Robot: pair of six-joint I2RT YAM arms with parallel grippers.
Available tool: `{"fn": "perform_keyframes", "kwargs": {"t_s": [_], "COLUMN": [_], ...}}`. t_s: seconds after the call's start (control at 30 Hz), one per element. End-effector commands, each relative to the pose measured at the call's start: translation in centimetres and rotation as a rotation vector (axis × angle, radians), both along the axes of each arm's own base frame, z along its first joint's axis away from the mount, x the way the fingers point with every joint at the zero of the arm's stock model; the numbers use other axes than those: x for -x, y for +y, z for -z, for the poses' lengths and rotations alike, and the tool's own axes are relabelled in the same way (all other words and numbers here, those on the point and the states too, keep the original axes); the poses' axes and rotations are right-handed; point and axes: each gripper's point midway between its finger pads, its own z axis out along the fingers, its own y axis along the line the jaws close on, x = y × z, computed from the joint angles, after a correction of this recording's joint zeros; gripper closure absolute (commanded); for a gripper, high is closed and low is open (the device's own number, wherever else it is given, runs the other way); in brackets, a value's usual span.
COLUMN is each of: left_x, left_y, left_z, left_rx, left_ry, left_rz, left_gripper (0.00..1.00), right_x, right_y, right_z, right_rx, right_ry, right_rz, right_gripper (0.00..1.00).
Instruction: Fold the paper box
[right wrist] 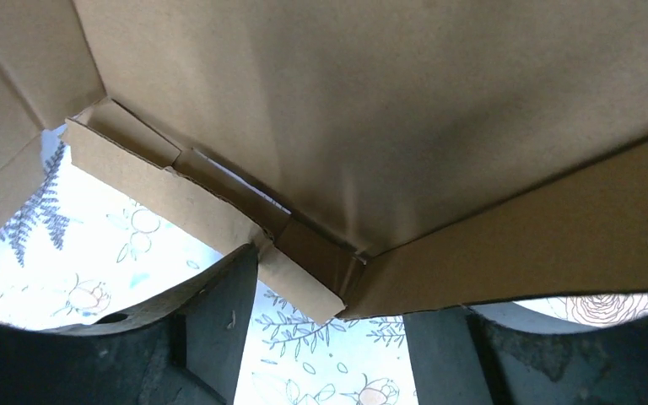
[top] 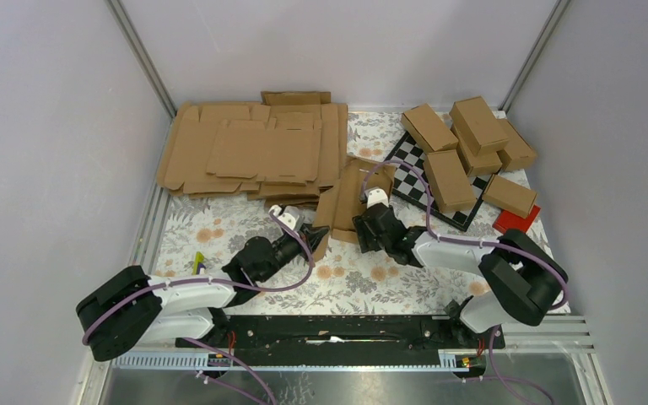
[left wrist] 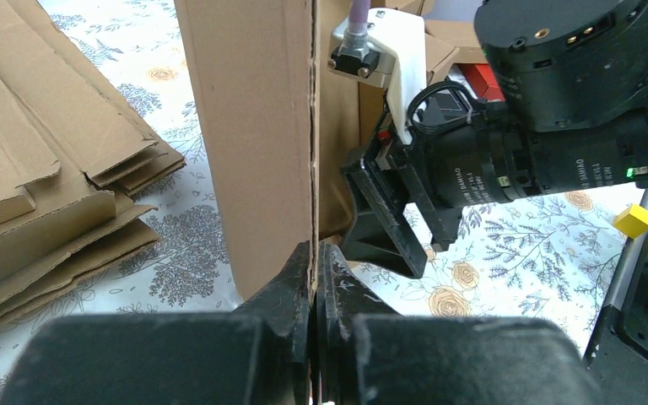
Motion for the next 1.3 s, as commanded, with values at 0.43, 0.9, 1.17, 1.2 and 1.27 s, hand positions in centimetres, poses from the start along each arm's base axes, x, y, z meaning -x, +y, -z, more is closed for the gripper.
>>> {"fn": "perform_keyframes", "kwargs": {"t_s": [0.43,0.9,1.17,1.2,1.27], "left_x": [0.9,0.7,0.4,0.3,0.2], "left_y": [-2.1,-1.9,-1.7,-1.6,-1.6], "left_z": [-0.9,-0.8,-0.7,-0.7,-0.7], "left_rx": [0.019,0.015,0.007,0.006,0.007], "left_ry": [0.012,0.019,0.025,0.027,0.029], "left_rz": [0.093,0.077,0.056,0.050,0.041], "left_gripper": [1.00,1.00,1.00,1.00,1.00], "right_x": [-2.3,-3.3,-4.3,-4.4,-4.5], "right_y": [-0.6,0.7,2.6,2.8,3.1], "right_z": [2.3,2.2,-0.1,-0.2,-0.1], "right_rx": [0.137,0.107,-0.056,-0.072,-0.096], "right_ry": [0.027,0.040,0.001,0.008,0.021], "right_rz": [0.115,0.162,0.171,0.170,0.172], "right_gripper": [0.32,0.10,0.11,0.11,0.11]}}
